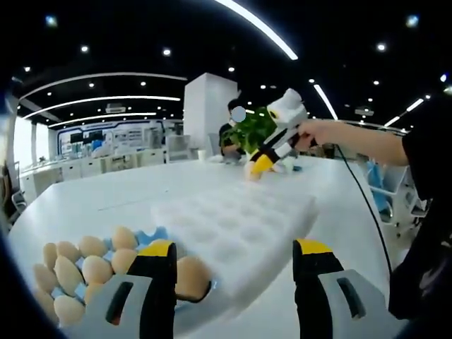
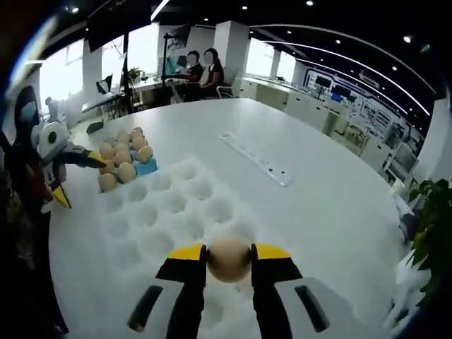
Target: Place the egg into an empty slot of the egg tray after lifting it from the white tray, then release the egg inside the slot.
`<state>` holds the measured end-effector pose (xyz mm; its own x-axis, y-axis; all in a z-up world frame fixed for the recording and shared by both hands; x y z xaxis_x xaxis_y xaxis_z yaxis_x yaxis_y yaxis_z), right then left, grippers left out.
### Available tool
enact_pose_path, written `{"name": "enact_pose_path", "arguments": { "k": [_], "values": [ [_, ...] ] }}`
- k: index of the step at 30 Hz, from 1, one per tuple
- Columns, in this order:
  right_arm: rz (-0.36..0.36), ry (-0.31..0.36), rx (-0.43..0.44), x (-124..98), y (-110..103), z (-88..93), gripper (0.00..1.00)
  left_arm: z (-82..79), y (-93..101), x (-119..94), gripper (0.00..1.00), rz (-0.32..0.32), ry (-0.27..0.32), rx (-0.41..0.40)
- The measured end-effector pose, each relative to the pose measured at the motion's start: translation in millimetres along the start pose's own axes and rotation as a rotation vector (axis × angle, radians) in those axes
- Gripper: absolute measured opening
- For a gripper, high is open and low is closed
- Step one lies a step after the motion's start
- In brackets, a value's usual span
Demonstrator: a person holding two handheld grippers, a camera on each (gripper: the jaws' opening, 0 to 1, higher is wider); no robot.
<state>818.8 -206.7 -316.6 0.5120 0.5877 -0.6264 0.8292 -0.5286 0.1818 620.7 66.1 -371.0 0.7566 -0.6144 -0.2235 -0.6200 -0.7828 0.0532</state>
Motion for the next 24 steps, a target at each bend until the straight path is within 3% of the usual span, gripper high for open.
{"name": "enact_pose_path", "arguments": {
  "k": [9,14,24],
  "values": [
    [-0.02,-0.011,0.003,8.4,2.0,2.5,0.26,0.4,0.8,0.9,0.68,-0.003,-0.004,-0.002],
    [-0.03,0.002,0.0,11.3,7.3,-4.0,0.26,0.2,0.5,1.2,0.68,-0.001,-0.007,-0.002],
    [-0.06,0.017,-0.021,20.2,-3.8,-17.5,0.26,-1.2,-5.8,-2.9,0.68,-0.017,-0.005,-0.004]
  ]
}}
Point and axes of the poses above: the point that each gripper's makers call its tool centre point, and the gripper's own axes: x roughly forward along the fingers, y roughly to its right, z roughly out of its underside, the point moved 9 cm from there along -x, roughly backward along the fingers, and after that the axes turned 5 degrees about z, right-handed, at the moved point
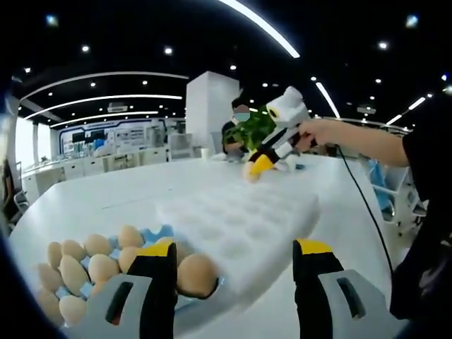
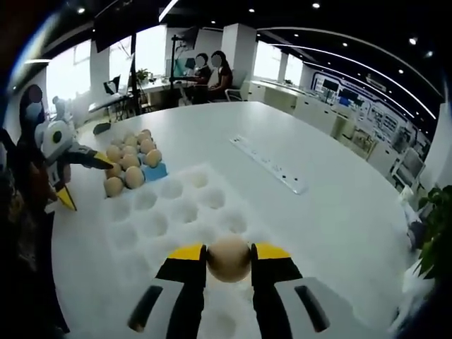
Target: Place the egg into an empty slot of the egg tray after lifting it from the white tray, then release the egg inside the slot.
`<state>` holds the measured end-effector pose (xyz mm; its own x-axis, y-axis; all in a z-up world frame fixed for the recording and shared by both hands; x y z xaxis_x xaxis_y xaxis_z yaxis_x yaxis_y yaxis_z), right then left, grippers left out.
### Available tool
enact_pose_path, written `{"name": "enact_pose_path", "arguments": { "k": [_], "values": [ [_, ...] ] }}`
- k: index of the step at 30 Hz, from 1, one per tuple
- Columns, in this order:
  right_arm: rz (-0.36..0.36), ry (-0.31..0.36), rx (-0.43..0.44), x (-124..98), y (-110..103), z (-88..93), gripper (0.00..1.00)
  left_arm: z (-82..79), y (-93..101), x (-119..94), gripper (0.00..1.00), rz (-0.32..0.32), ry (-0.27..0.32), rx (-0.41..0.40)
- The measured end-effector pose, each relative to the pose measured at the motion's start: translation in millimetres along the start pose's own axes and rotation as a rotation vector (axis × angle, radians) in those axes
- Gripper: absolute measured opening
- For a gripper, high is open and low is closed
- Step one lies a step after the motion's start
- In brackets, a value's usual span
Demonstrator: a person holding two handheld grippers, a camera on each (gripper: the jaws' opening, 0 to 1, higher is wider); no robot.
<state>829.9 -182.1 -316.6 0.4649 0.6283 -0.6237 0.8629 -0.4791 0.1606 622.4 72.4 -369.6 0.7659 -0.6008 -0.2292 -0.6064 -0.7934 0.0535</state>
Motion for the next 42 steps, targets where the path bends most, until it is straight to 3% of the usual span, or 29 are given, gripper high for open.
{"name": "enact_pose_path", "arguments": {
  "k": [28,42],
  "values": [
    [-0.084,0.019,-0.072,23.8,-48.0,-31.0,0.26,9.2,0.2,-12.7,0.68,-0.028,0.008,-0.021],
    [-0.121,0.015,-0.102,38.3,-50.1,-45.9,0.26,12.8,-3.6,-18.8,0.68,-0.036,0.009,-0.029]
  ]
}}
Point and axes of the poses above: the point that each gripper's makers call its tool centre point, and the gripper's own axes: x roughly forward along the fingers, y roughly to its right, z roughly out of its underside, the point moved 9 cm from there along -x, roughly backward along the fingers, and after that the axes turned 5 degrees about z, right-handed, at the moved point
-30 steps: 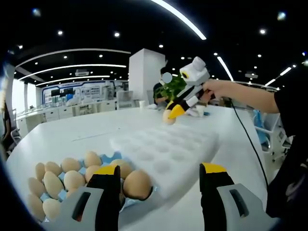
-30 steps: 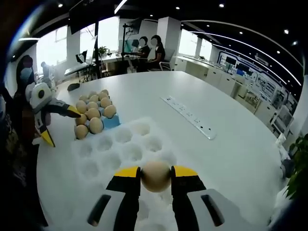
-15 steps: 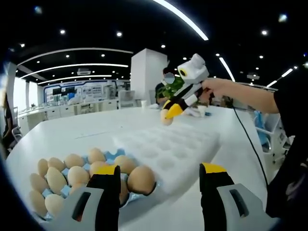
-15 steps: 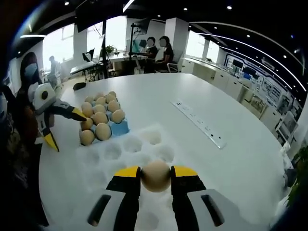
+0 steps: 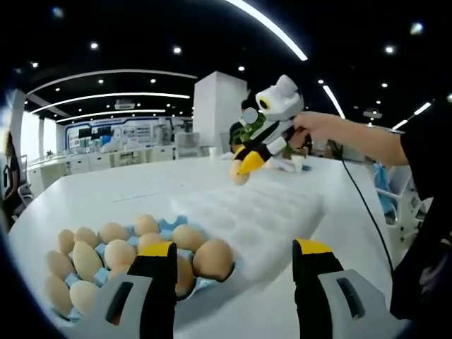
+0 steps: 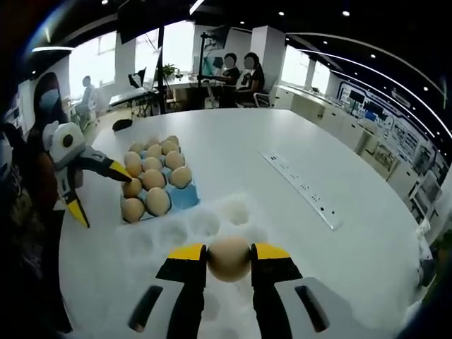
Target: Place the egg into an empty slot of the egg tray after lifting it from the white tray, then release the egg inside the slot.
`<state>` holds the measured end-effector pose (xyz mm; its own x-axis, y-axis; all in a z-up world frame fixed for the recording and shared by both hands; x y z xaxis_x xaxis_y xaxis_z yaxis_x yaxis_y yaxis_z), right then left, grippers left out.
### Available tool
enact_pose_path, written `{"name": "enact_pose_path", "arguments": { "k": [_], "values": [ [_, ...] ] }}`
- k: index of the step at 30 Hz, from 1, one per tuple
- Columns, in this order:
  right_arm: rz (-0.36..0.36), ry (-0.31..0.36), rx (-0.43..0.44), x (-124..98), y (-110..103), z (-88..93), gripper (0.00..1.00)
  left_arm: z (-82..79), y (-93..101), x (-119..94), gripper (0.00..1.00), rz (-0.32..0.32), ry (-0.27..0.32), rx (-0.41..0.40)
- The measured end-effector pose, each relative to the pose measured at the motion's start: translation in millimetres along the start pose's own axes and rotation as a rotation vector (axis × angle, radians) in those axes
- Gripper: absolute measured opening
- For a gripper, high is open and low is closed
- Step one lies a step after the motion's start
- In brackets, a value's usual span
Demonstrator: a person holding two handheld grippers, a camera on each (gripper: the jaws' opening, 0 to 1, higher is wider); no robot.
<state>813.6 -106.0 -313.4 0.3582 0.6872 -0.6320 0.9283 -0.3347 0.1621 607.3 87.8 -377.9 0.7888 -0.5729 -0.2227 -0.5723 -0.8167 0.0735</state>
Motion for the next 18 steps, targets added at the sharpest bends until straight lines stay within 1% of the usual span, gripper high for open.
{"name": "enact_pose_path", "arguments": {
  "k": [3,7,12,15,18],
  "values": [
    [-0.008,0.0,-0.008,3.3,-8.1,-3.9,0.26,0.0,-4.8,-2.4,0.68,-0.006,0.004,-0.002],
    [-0.022,0.003,-0.018,9.7,-11.5,-10.4,0.26,0.9,-8.8,-5.0,0.68,-0.013,0.007,-0.007],
    [-0.046,0.008,-0.029,19.3,-20.7,-18.7,0.26,5.5,-15.0,-8.1,0.68,-0.017,-0.003,-0.018],
    [-0.058,0.007,-0.039,23.7,-27.2,-23.3,0.26,6.0,-14.3,-9.4,0.68,-0.021,0.0,-0.02],
    [-0.065,0.007,-0.048,27.4,-27.4,-27.9,0.26,5.7,-13.2,-10.7,0.68,-0.025,0.002,-0.022]
  ]
}}
Point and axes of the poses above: the point that each gripper's makers call its tool centre point, and the gripper's own axes: x roughly forward along the fingers, y roughly to its right, z roughly out of its underside, the point moved 9 cm from there along -x, roughly backward along the fingers, and after that the axes turned 5 degrees about z, right-handed, at the moved point
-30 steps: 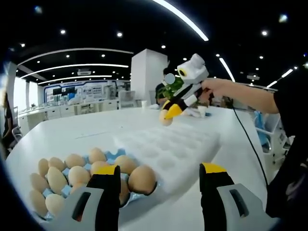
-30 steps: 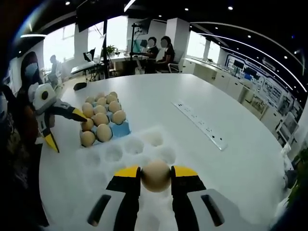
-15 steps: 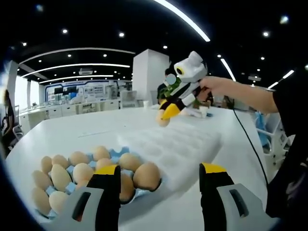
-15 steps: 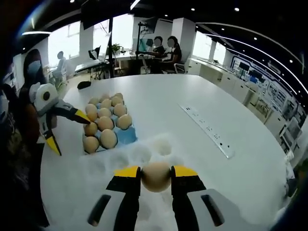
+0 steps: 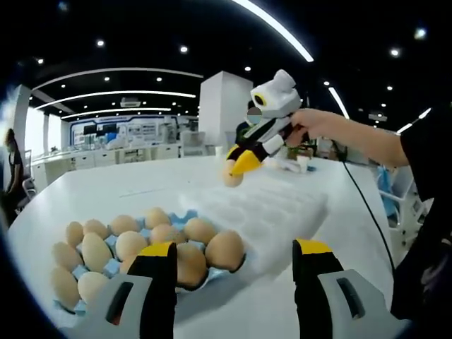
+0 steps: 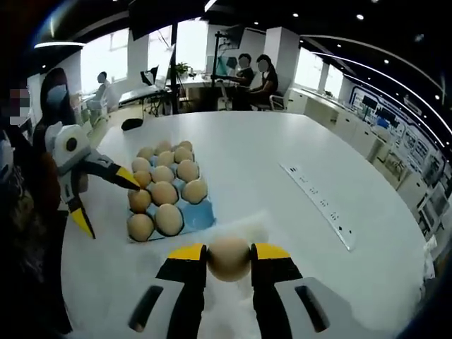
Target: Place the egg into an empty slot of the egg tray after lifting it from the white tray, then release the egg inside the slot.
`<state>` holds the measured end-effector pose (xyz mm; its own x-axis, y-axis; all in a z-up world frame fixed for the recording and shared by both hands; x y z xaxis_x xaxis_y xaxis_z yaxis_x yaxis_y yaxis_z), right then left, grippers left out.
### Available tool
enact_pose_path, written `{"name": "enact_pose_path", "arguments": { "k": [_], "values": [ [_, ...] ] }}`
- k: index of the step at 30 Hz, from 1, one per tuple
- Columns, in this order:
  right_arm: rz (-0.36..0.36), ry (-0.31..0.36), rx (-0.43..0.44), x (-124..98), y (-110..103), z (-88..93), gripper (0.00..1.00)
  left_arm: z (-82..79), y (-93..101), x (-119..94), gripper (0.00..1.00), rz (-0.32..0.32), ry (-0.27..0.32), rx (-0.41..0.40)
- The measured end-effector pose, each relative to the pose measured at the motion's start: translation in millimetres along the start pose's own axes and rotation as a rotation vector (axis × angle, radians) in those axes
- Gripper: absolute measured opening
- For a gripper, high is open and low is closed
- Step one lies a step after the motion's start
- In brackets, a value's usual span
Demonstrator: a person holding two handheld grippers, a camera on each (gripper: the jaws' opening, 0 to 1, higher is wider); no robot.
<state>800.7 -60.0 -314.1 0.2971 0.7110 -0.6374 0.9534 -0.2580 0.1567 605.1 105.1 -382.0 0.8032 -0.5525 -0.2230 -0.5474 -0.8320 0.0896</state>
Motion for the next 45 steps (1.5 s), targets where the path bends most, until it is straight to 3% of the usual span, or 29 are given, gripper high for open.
{"name": "enact_pose_path", "arguments": {
  "k": [24,45],
  "values": [
    [-0.084,0.011,-0.039,45.7,-20.6,-27.2,0.26,4.6,-18.4,-8.3,0.68,-0.019,0.007,-0.02],
    [-0.14,0.0,-0.041,71.5,-35.1,-31.8,0.25,2.8,-20.7,-14.2,0.67,-0.028,0.022,-0.024]
  ]
}}
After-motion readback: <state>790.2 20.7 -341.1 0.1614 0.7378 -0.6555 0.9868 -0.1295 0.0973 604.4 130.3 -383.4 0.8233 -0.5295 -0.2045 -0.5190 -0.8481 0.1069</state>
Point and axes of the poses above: the point that each gripper's makers call its tool centre point, and the gripper's own axes: x roughly forward along the fingers, y roughly to its right, z roughly out of its underside, the point moved 9 cm from there along -x, roughly backward along the fingers, and after that the axes turned 5 degrees about z, right-handed, at the moved point
